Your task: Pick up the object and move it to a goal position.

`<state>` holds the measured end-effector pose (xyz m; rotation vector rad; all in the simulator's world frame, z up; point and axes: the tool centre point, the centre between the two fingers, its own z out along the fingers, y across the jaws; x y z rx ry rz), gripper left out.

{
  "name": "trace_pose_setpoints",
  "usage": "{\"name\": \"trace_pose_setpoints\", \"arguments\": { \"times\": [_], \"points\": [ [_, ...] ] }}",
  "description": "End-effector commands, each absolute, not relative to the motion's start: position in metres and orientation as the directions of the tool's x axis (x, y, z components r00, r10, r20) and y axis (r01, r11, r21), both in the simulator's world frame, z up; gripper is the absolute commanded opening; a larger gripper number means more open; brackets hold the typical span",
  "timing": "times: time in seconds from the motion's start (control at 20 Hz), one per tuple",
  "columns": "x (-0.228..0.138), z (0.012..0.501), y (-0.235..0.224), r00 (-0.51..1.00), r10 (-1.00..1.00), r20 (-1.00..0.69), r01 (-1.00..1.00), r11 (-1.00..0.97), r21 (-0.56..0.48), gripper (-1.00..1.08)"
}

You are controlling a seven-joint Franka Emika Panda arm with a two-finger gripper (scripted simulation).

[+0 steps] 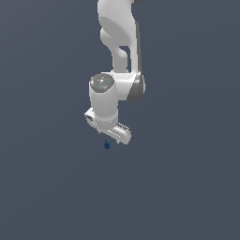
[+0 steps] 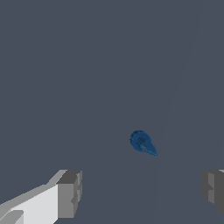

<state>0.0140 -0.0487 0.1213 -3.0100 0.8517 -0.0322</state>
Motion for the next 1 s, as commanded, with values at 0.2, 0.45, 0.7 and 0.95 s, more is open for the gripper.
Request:
{"name": "trace_pose_setpoints", "arguments": {
  "times": [0.2, 0.45, 0.7, 0.95],
  "points": [
    [0.007, 0.101, -0.063, 0.771, -0.637, 0.004, -0.637, -0.771, -0.006, 1.0],
    [0.005, 0.094, -0.069, 0.738, -0.675, 0.0, -0.675, -0.738, -0.001, 1.0],
    [0.004, 0.093, -0.069, 0.736, -0.677, 0.0, -0.677, -0.736, 0.0, 1.0],
    [0.004, 0.079, -0.07, 0.735, -0.678, 0.0, -0.678, -0.735, 0.0, 1.0]
  ]
}}
